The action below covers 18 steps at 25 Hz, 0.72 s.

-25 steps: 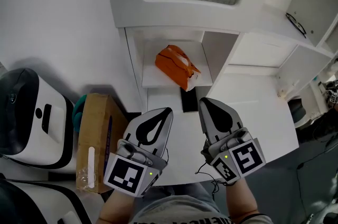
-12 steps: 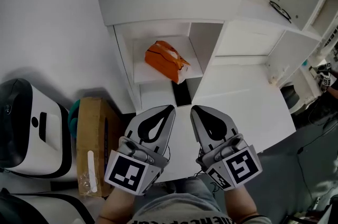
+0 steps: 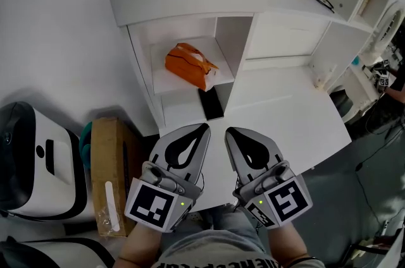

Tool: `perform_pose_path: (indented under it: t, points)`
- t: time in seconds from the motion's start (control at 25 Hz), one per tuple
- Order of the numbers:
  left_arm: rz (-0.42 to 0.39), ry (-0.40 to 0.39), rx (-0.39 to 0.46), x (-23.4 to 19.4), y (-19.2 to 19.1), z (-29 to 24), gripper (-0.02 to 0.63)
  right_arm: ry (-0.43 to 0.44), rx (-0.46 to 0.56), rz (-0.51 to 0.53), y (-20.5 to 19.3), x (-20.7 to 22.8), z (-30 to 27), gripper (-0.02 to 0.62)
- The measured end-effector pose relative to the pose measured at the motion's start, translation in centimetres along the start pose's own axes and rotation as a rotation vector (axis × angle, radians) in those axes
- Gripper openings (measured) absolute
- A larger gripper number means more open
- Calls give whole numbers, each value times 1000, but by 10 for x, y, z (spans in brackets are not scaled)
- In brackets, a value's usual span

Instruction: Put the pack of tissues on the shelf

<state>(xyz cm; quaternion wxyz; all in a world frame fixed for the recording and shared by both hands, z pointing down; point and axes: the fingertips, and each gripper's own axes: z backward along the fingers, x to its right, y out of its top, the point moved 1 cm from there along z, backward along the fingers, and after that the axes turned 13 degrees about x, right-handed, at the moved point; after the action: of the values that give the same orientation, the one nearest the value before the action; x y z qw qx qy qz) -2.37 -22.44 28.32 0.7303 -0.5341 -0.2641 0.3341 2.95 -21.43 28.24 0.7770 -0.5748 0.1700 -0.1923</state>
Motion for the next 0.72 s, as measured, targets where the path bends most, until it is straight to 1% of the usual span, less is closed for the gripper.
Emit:
perform_pose_path:
  t: [0.4,0.72]
  points:
    - [0,-50,6,20,5,12,40,-49,17,19,10,-9,21,-2]
    - [9,-79,-8,34,1,24,40,-71,22,20,10,-21,36,-2]
